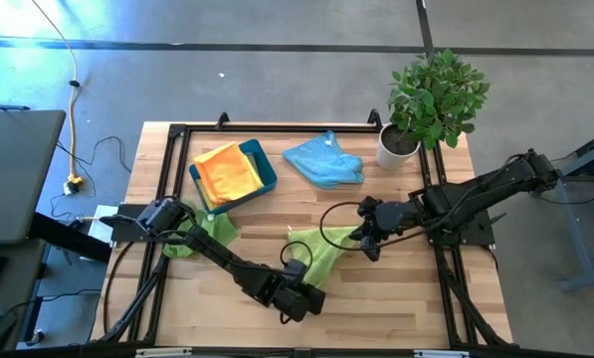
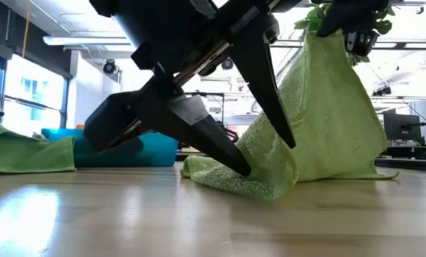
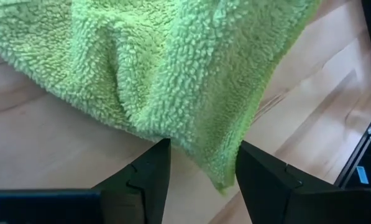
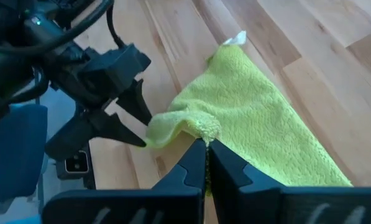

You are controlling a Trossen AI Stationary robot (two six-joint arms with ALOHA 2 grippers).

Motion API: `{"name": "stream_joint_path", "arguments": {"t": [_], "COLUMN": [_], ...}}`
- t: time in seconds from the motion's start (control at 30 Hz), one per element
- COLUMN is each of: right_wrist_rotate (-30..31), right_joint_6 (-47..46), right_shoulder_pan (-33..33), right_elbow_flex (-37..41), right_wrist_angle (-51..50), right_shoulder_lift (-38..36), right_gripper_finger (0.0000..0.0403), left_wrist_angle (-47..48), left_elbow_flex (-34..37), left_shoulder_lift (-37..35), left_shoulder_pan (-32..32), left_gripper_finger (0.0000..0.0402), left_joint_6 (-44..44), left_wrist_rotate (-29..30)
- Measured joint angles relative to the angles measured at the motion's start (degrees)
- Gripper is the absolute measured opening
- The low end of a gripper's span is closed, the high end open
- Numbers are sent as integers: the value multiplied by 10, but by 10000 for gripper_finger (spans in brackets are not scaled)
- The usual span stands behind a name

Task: Fold microfiber towels
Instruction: Fold the right green microfiber cloth

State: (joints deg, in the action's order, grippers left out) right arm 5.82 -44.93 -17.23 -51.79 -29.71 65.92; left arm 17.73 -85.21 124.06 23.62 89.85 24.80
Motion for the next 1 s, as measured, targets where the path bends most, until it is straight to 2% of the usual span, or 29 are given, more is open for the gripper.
{"name": "stream_joint_path", "arguments": {"t": [0.23, 0.43, 0.57, 0.77, 1.0], "right_wrist_rotate": [10, 12, 12, 12, -4], "right_joint_6": [-1, -1, -1, -1, 8], "right_shoulder_pan": [0, 0, 0, 0, 0], "right_elbow_flex": [0, 0, 0, 0, 0], "right_wrist_angle": [18, 18, 18, 17, 12], "right_shoulder_lift": [0, 0, 0, 0, 0], "right_gripper_finger": [0, 0, 0, 0, 0], "left_wrist_angle": [-1, 1, 4, 0, 10], "left_elbow_flex": [-1, -1, 0, 0, 0], "left_shoulder_lift": [24, 25, 25, 24, -18], "left_shoulder_pan": [-1, -1, -7, -7, -4], "left_gripper_finger": [163, 152, 109, 12, 3], "left_joint_6": [29, 30, 15, -37, -98], "left_wrist_rotate": [1, 32, 24, 6, -59]}}
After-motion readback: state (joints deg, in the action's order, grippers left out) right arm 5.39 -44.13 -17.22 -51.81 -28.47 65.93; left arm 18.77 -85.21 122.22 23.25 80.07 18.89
